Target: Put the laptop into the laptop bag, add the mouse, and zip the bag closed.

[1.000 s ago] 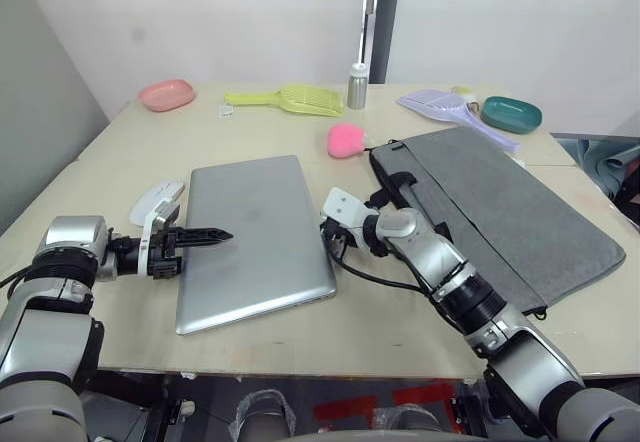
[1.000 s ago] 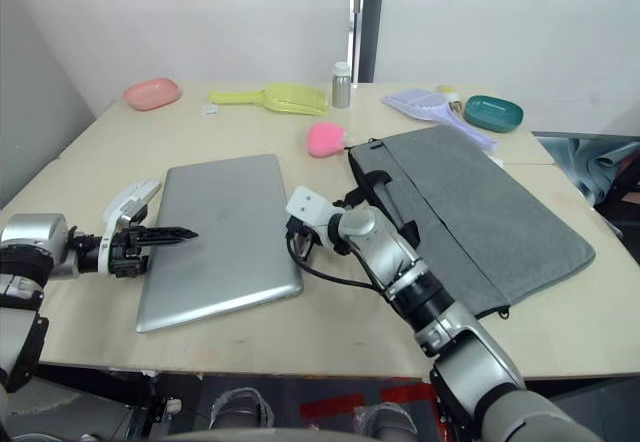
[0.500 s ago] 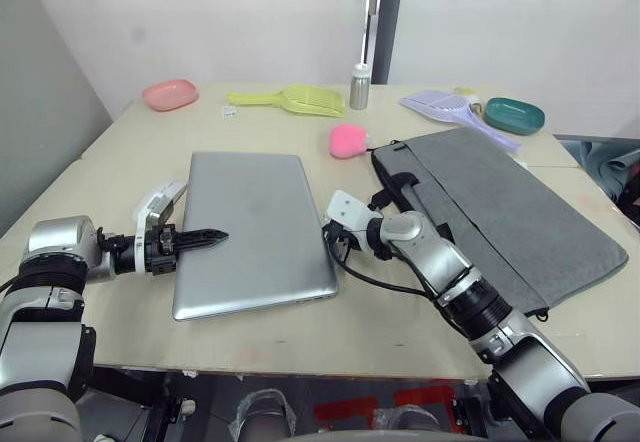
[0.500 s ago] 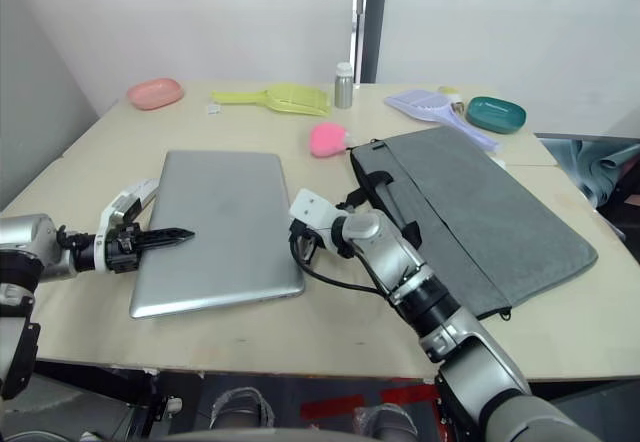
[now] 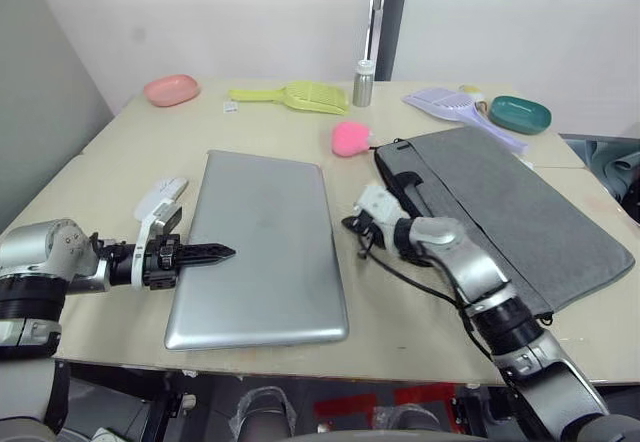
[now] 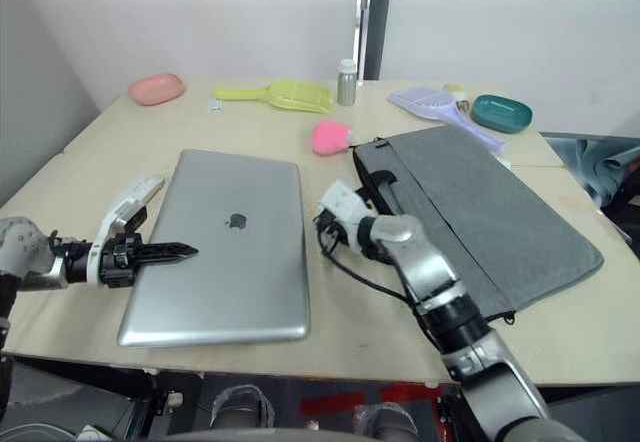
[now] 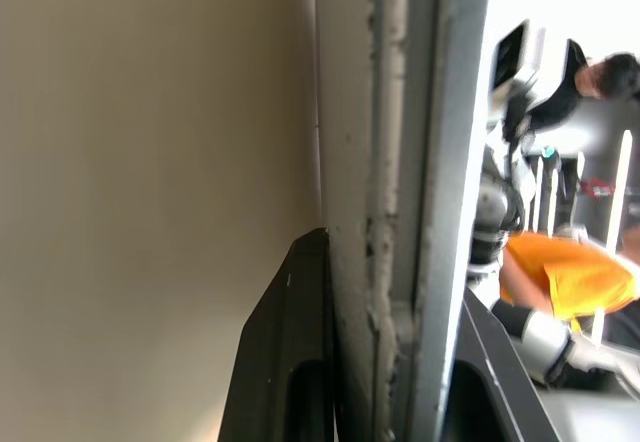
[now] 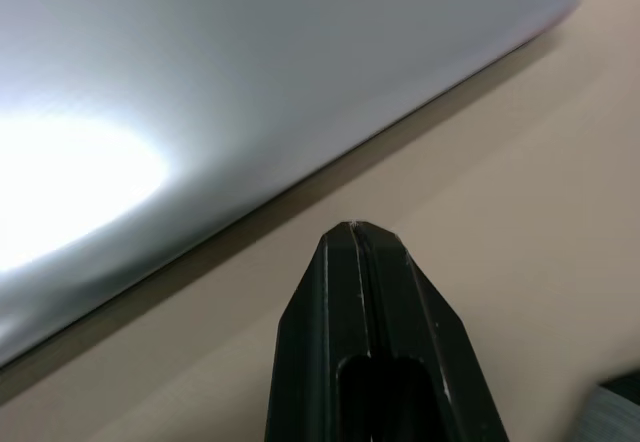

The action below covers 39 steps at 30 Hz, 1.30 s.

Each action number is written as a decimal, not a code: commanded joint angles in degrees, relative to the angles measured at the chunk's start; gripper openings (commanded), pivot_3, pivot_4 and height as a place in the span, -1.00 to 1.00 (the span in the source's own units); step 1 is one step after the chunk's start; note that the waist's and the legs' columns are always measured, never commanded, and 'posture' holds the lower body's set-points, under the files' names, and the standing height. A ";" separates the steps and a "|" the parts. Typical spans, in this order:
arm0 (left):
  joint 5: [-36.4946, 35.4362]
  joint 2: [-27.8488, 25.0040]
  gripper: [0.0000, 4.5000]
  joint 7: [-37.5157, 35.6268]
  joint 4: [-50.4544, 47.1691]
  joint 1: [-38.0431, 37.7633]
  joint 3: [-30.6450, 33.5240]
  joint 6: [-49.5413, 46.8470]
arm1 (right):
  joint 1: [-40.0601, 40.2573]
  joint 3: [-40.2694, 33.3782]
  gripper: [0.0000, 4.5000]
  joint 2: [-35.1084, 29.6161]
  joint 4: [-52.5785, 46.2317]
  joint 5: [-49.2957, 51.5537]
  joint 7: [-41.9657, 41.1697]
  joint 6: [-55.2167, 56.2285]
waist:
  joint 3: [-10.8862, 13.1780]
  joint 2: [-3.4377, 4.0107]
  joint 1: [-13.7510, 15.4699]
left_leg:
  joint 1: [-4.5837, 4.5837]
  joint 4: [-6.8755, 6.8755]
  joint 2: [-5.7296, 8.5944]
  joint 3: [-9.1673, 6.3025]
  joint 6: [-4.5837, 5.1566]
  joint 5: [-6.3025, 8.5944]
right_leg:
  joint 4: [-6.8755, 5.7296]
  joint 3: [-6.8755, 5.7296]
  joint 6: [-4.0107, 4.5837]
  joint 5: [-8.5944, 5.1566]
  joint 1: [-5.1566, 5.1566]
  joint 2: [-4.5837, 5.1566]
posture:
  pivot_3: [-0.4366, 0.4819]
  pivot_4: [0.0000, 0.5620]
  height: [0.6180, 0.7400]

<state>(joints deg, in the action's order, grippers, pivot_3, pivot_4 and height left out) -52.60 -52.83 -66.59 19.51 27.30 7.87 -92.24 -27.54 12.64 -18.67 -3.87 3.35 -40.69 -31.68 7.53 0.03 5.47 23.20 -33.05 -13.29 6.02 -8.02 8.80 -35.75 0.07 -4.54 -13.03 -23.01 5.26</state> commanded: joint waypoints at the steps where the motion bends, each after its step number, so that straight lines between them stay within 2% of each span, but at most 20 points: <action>1: -14.02 -0.11 -0.87 4.94 -6.71 -0.89 5.70 -0.26 | 2.26 -8.01 -0.76 -4.13 -12.06 6.04 -1.48 -3.79 | 0.02 0.01 0.11 | 0.02 0.00 0.00 -0.02 0.00 0.00 | 0.00 -0.01 0.00 0.00 0.00 0.00 | -0.05 -0.47 1.00; 4: -20.08 2.12 -0.87 11.80 -9.20 -2.97 8.81 -0.26 | 4.12 -11.48 -0.34 -8.38 -17.44 9.24 -2.56 -7.15 | 0.03 0.00 0.12 | 0.04 -0.01 0.03 -0.04 0.00 0.00 | 0.09 -0.03 -0.01 0.00 0.04 0.02 | -0.05 -0.47 1.00; 7: -22.73 7.58 -0.87 20.95 -13.72 -5.00 14.05 -0.26 | 6.22 -18.99 0.11 -15.32 -21.22 14.00 -5.71 -10.00 | 0.05 0.04 0.11 | 0.01 -0.02 0.01 -0.07 -0.01 -0.02 | 0.00 -0.03 0.02 -0.01 0.05 0.01 | -0.05 -0.47 1.00; 11: -28.20 13.06 -0.87 31.11 -14.48 -6.77 15.46 -0.26 | 10.25 -30.34 0.71 -25.21 -21.33 22.33 -14.69 -9.44 | 0.08 0.03 0.15 | 0.04 -0.12 0.02 -0.06 0.02 -0.02 | 0.02 0.01 0.20 -0.12 0.07 0.03 | -0.05 -0.47 1.00; 13: -28.95 15.76 -0.87 35.57 -15.20 -7.32 16.06 -0.23 | 12.45 -33.40 0.99 -29.27 -19.85 23.50 -17.70 -7.99 | 0.08 0.03 0.14 | 0.03 -0.14 0.02 -0.06 0.04 -0.03 | -0.01 0.01 0.39 -0.22 0.07 0.03 | -0.05 -0.47 1.00; 15: -32.29 16.74 -0.87 40.14 -13.16 -7.40 13.61 -0.24 | 15.01 -36.67 0.99 -33.53 -17.84 23.76 -20.23 -7.39 | 0.08 0.01 0.06 | 0.03 -0.16 0.02 -0.06 0.10 -0.04 | -0.01 0.02 0.40 -0.23 0.09 0.02 | -0.05 -0.47 1.00; 17: -34.03 15.47 -0.87 44.44 -11.74 -7.52 8.29 -0.26 | 17.83 -40.11 0.99 -37.41 -15.77 23.52 -22.59 -6.64 | 0.08 0.00 0.12 | 0.05 -0.24 0.02 -0.06 0.20 -0.04 | -0.04 0.03 0.41 -0.23 0.08 0.02 | -0.05 -0.47 1.00; 21: -41.88 17.03 -0.87 50.01 -9.76 -8.03 9.42 1.78 | 21.26 -46.43 0.99 -41.74 -12.62 24.18 -25.43 -4.32 | 0.08 0.00 -0.01 | 0.02 -0.31 0.05 -0.02 0.64 -0.10 | -0.04 0.09 0.43 -0.24 0.11 0.05 | -0.05 -0.47 1.00; 23: -45.39 16.69 -0.87 52.46 -10.49 -9.07 8.22 3.33 | 22.18 -48.35 0.99 -42.30 -11.39 24.38 -25.30 -4.01 | 0.08 0.00 -0.09 | 0.01 -0.41 0.05 -0.01 1.10 -0.16 | -0.11 0.12 0.43 -0.24 0.11 0.04 | -0.05 -0.47 1.00; 25: -49.07 17.11 -0.87 55.35 -10.84 -10.03 7.53 5.89 | 23.80 -48.69 0.99 -41.86 -11.60 22.93 -25.01 -1.43 | 0.07 -0.02 -0.07 | 0.00 -0.46 0.05 0.01 1.12 -0.15 | -0.15 0.15 0.43 -0.24 0.12 0.05 | -0.05 -0.47 1.00; 27: -53.71 17.58 -0.87 57.78 -11.51 -11.22 6.34 9.05 | 24.66 -45.86 0.99 -40.25 -14.77 21.12 -20.51 -1.78 | 0.08 -0.02 -0.08 | -0.01 -0.52 0.04 0.01 1.15 -0.15 | -0.17 0.16 0.43 -0.24 0.14 0.05 | -0.05 -0.47 1.00; 30: -58.26 19.12 -0.87 61.03 -14.67 -13.46 5.85 14.67 | 24.11 -40.00 0.99 -38.07 -21.10 20.19 -12.31 -8.03 | 0.08 -0.01 -0.23 | -0.05 -0.62 0.05 0.01 1.17 -0.15 | -0.26 0.20 0.43 -0.22 0.16 0.05 | -0.05 -0.47 1.00; 35: -59.38 19.10 -0.87 60.43 -18.85 -15.86 4.01 17.17 | 18.20 -29.63 0.99 -29.67 -30.49 20.22 3.39 -20.97 | 0.10 0.03 -0.47 | -0.16 -0.68 0.02 0.03 1.09 -0.15 | -0.43 0.29 0.41 -0.21 0.16 0.02 | -0.05 -0.47 1.00; 39: -60.40 19.20 -0.87 59.73 -19.02 -16.40 2.82 17.81 | 14.43 -21.30 0.99 -26.06 -32.12 17.73 9.56 -23.96 | 0.11 0.05 -0.19 | -0.18 -0.68 0.06 0.14 0.38 -0.03 | -0.37 0.42 0.35 -0.19 0.17 0.04 | -0.05 -0.47 1.00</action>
<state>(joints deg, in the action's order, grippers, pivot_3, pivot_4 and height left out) -108.34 -33.67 -3.70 3.56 10.13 9.84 -75.21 -12.26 -10.36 -45.11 -33.97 22.34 -33.62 -54.78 7.64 0.08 5.28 23.01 -33.71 -13.23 6.16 -7.66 8.76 -36.11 0.49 -4.20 -13.20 -22.85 5.30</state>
